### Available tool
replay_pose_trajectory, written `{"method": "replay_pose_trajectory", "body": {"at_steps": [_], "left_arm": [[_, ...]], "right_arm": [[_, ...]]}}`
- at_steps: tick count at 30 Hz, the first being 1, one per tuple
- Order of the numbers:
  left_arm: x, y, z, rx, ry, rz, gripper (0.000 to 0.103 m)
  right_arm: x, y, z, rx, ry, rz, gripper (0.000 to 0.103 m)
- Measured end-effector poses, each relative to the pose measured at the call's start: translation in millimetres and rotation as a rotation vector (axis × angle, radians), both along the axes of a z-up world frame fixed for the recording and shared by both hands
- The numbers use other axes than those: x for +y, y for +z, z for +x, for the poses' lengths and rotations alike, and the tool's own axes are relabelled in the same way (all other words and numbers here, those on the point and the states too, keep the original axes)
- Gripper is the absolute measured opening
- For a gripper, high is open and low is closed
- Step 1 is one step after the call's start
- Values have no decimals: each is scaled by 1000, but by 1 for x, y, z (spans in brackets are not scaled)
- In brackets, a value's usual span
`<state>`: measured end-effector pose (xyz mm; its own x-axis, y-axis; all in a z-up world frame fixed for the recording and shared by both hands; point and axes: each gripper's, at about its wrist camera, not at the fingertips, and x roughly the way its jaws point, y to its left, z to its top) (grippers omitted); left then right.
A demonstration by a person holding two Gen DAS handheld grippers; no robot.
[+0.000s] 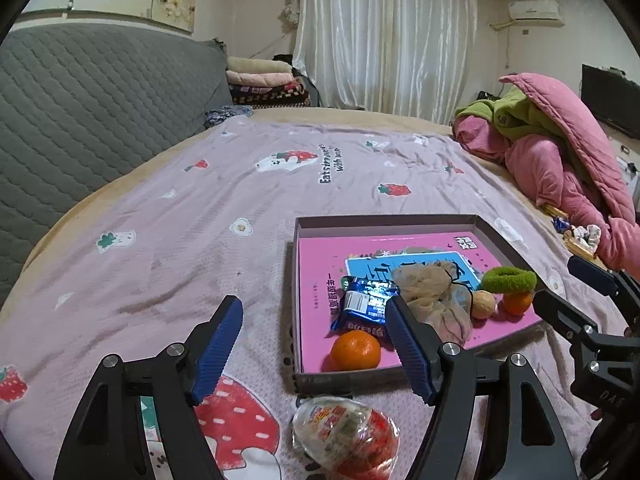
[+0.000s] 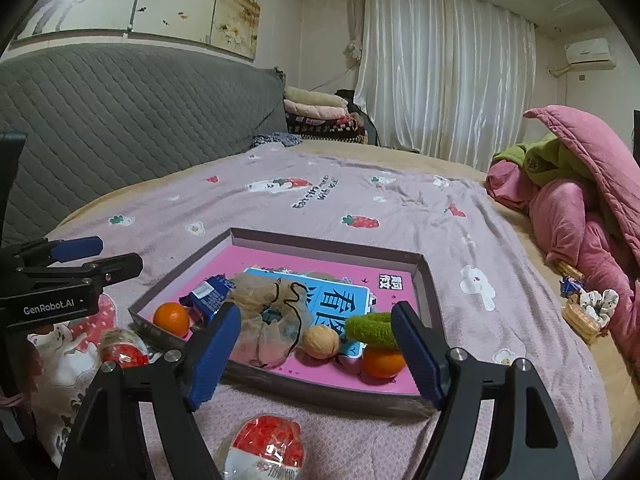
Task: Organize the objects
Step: 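Withdraw both grippers from the tray toward the two plastic candy eggs on the bed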
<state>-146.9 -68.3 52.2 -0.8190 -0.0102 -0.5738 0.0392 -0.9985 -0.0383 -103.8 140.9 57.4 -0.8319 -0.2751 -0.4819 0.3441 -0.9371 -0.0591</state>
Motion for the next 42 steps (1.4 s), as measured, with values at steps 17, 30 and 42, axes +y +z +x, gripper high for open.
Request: {"method": "replay_pose_trajectory", "body": {"at_steps": [17, 30, 42], "left_arm": [[8, -14, 29, -33, -37, 15, 75], [22, -30, 43, -67, -62, -5, 75], [18, -45, 53, -114, -84, 16, 76]], "right_arm": [[-2, -1, 27, 8, 28, 8, 80], [1, -14, 38, -28, 26, 31, 80], [2, -29, 46, -63, 46, 62, 80]]}}
